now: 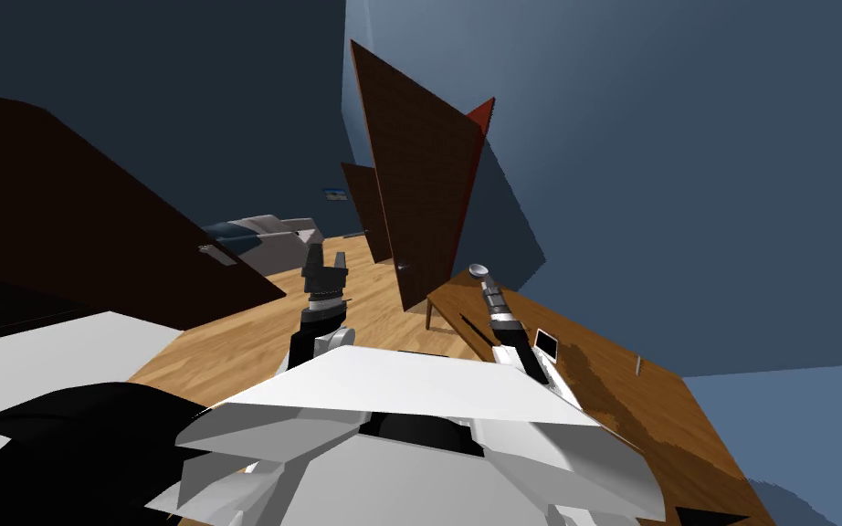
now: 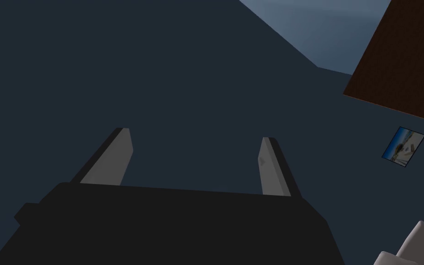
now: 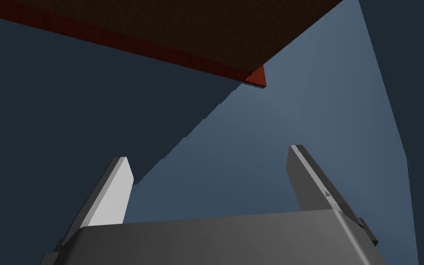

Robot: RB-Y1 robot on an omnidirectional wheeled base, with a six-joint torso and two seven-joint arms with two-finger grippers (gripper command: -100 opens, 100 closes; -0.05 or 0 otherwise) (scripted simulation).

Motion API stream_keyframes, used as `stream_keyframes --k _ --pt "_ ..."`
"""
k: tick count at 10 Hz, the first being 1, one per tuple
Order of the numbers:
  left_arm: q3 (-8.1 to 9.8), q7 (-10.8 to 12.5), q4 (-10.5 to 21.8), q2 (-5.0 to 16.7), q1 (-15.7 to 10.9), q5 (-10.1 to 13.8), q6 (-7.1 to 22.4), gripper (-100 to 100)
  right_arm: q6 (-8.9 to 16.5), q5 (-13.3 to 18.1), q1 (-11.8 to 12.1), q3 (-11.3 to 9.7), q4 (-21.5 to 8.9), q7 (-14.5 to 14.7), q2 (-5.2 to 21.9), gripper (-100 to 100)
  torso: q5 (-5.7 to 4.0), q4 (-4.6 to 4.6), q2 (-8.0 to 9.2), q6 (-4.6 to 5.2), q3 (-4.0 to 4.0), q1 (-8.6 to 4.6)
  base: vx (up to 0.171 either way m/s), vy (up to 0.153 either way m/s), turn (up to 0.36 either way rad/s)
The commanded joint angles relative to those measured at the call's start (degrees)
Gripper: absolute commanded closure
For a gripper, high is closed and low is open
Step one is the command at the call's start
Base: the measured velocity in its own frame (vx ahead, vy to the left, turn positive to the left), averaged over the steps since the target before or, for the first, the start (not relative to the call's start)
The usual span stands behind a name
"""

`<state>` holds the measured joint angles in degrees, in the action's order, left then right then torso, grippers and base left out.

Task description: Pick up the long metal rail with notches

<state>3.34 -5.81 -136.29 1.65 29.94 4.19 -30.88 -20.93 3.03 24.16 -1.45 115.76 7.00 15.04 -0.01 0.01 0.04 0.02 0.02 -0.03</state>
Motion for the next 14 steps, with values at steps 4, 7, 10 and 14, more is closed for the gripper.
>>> stream_keyframes --k 4,7,10,14 --pt "0.00 0.00 0.00 0.00 0.00 0.00 0.00 0 0.22 4.50 -1.32 -3.89 -7.18 -1.86 7.13 -100 0.00 0.00 0.00 0.01 0.00 -0.01 -0.014 0.000 0.126" --pt "0.00 0.00 0.00 0.00 0.00 0.00 0.00 0 0.65 7.44 -2.31 -6.46 -11.82 -3.13 12.26 -100 0.00 0.00 -0.01 0.01 -0.01 0.00 -0.012 0.003 0.139" --pt "0.00 0.00 0.00 0.00 0.00 0.00 0.00 0 0.99 10.34 -3.22 -9.17 -16.61 -4.25 16.99 -100 0.01 0.00 -0.02 0.01 -0.01 0.01 -0.011 0.004 0.149" --pt "0.00 0.00 0.00 0.00 0.00 0.00 0.00 0 1.21 13.03 -3.99 -11.94 -21.47 -5.07 22.14 -100 0.01 -0.01 -0.04 -0.01 -0.02 0.02 -0.004 0.006 0.130"
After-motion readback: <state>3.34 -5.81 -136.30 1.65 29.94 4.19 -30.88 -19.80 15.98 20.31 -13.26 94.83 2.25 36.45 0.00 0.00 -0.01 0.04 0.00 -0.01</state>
